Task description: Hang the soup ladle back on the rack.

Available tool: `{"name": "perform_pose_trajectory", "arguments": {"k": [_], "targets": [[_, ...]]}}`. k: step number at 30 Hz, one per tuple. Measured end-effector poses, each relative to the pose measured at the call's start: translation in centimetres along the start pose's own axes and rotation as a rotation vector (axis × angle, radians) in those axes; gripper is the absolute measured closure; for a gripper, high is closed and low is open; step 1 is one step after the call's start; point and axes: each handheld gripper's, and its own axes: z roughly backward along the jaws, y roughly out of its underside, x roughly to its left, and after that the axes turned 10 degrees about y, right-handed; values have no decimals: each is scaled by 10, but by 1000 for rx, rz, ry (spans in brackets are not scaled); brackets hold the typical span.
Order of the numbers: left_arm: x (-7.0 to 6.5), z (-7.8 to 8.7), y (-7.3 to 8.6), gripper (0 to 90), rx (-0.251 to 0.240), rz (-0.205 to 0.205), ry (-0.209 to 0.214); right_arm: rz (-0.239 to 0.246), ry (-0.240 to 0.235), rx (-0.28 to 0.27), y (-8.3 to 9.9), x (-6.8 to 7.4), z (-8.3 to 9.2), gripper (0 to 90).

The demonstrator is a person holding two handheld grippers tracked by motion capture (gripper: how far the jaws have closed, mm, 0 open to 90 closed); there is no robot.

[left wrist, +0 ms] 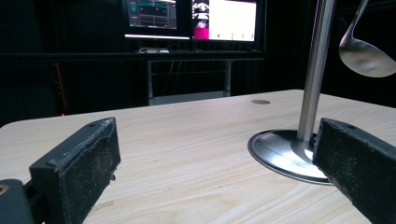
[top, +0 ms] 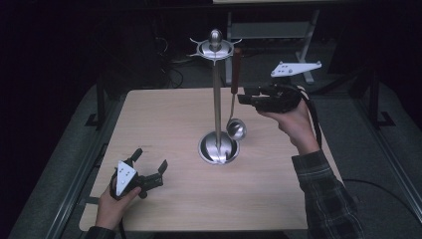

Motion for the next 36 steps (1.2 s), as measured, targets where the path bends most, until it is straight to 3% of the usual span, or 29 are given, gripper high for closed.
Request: {"name": "perform_pose_trajectory", "arguments": {"k": [15,30,36], "targets": [[1,1,0,3,-2,5,1,-43,75,34,61,-5,16,451],[1,1,1,3,-11,10,0,-72,153,125,126,-11,16,365],[1,2,1,3,-2,2,0,-75,192,98,152,-10,20,315]]}}
